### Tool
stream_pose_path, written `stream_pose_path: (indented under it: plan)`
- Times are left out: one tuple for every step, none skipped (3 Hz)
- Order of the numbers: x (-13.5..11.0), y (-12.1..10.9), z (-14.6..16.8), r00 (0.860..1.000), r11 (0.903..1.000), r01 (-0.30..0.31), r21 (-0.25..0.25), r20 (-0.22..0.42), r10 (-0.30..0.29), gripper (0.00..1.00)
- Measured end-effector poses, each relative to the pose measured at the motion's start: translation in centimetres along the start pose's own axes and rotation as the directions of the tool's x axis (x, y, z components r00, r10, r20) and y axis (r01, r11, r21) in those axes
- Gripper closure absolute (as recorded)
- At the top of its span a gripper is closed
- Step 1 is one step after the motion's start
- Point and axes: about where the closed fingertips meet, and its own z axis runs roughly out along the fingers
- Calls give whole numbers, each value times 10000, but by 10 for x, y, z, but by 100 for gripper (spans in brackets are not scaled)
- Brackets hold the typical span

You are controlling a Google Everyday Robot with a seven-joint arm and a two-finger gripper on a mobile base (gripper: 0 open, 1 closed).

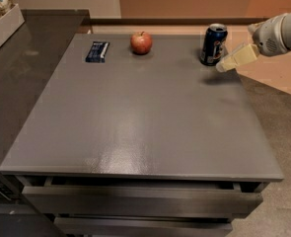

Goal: Pick pepsi can

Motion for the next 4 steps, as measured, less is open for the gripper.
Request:
stream_pose_path:
  plan:
    - [1, -11, 13, 9978, 9994, -300, -174, 579, 310, 0]
    - [-2, -19, 27, 9928, 9970, -663, -394, 973, 699, 0]
    - [-7, -29, 36, 9889, 9946, -935, -450, 1115, 980, 0]
    - [-11, -39, 45, 9867, 9922, -1154, -465, 1098, 1199, 0]
